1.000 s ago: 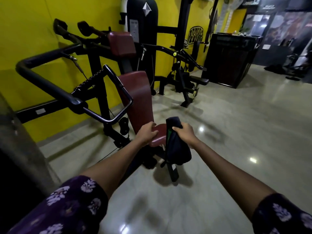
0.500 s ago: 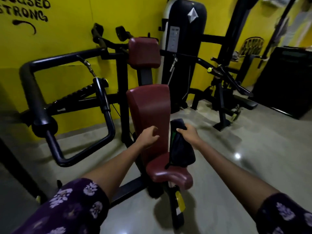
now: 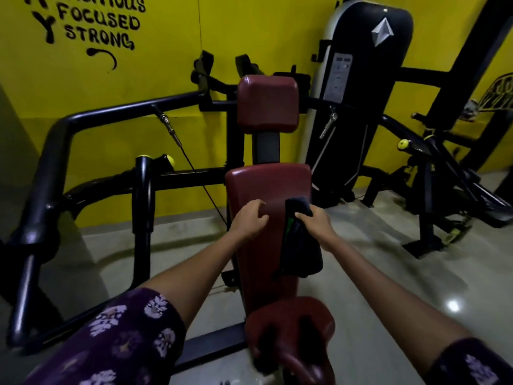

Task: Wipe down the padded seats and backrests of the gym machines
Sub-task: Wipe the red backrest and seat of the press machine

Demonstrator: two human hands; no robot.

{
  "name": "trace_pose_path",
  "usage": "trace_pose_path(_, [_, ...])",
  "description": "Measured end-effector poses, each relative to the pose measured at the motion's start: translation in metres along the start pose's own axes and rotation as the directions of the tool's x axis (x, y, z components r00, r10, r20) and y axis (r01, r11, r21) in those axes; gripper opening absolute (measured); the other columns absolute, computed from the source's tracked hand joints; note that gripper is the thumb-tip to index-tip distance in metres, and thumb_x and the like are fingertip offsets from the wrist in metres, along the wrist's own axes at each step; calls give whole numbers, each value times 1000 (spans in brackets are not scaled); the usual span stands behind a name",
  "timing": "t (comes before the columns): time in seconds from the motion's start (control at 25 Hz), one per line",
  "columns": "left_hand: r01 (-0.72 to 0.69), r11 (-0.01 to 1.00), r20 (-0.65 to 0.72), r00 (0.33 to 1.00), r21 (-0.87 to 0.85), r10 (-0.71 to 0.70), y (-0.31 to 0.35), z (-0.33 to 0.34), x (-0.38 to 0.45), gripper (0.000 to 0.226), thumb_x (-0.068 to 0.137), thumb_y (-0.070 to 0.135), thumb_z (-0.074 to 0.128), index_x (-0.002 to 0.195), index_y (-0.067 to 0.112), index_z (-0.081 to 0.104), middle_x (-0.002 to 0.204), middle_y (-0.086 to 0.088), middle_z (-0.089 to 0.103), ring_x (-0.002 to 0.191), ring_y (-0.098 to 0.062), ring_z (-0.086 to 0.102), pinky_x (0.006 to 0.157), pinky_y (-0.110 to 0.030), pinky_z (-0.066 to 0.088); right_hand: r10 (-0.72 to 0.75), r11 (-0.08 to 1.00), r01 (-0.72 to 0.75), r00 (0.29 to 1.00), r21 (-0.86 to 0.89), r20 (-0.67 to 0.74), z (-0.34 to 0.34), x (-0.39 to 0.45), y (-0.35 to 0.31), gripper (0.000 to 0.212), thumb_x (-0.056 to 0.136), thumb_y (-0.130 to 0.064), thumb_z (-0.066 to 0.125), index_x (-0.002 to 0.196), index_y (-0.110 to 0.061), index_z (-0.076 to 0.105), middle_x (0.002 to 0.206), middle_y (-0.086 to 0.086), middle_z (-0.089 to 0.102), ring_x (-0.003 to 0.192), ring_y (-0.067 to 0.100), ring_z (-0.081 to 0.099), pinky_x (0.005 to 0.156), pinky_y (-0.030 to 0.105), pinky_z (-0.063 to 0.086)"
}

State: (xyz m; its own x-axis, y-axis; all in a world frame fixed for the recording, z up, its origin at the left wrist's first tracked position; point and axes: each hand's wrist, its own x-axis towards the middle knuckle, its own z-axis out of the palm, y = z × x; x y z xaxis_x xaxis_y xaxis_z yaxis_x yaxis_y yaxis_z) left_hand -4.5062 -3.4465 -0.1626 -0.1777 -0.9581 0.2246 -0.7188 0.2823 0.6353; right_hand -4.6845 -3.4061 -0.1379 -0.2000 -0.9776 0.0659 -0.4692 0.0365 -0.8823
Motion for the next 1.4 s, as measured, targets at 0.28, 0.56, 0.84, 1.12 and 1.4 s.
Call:
trace_pose_path(0.28, [-142, 981, -311, 946, -132, 95, 18, -8, 167, 37, 90, 13, 56, 126, 6, 53, 138, -9, 48, 131, -23, 42, 108, -30, 31, -49, 999, 49, 995, 0, -93, -5, 136, -8, 20, 91, -13, 59, 109, -8, 66, 105, 12, 68, 100, 28, 63, 88, 43, 50])
trace_pose_path(0.56, [-302, 953, -648, 731, -25, 214, 17, -52, 307, 37, 79, 13, 59, 115, 3, 60, 137, -16, 47, 127, -34, 44, 110, -52, 31, -119, 992, 123, 956, 0, -268, -12, 263, -65, 24, 93, -15, 57, 114, -5, 62, 107, 13, 64, 98, 23, 59, 75, 29, 41])
trace_pose_path(0.84, [-238, 958, -687, 723, -159, 66, 10, -90, 367, 69, 85, 48, 37, 144, 12, 35, 152, -9, 31, 139, -25, 31, 113, -44, 22, -190, 977, 212, 871, -2, -453, -29, 360, -133, 25, 93, -18, 55, 112, -3, 60, 111, 17, 64, 107, 32, 57, 88, 38, 43])
trace_pose_path(1.12, [-317, 938, -750, 652, -138, 110, 0, -79, 379, 66, 91, 49, 26, 147, 14, 30, 151, -9, 32, 135, -22, 36, 98, -25, 31, -386, 921, 364, 811, -138, -440, 9, 404, -139, 51, 98, -33, 46, 145, -17, 36, 148, 3, 40, 135, 25, 33, 107, 34, 29])
trace_pose_path(1.4, [-353, 925, -786, 608, -142, 112, -6, -75, 386, 58, 94, 41, 26, 146, 16, 34, 150, -8, 35, 137, -17, 34, 105, -28, 32, -571, 808, 409, 723, -425, -390, 1, 433, -177, 46, 92, -47, 46, 124, -17, 57, 130, 0, 55, 121, 29, 42, 97, 43, 33])
